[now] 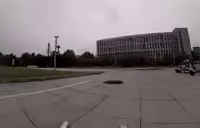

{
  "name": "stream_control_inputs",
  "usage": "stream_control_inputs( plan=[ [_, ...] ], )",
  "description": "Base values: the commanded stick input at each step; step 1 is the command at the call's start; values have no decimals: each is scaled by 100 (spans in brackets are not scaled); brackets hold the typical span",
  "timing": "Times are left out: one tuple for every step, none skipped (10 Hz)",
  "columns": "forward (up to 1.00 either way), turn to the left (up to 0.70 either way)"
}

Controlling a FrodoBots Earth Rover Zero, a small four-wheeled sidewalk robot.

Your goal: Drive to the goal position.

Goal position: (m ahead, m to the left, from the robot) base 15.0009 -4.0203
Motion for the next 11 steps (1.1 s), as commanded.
stream_control_inputs(
  plan=[
    [70, 0],
    [70, 0],
    [70, -2],
    [70, -18],
    [70, -31],
    [70, -31],
    [70, -29],
    [70, -14],
    [70, -1],
    [70, 0],
    [70, 0]
  ],
)
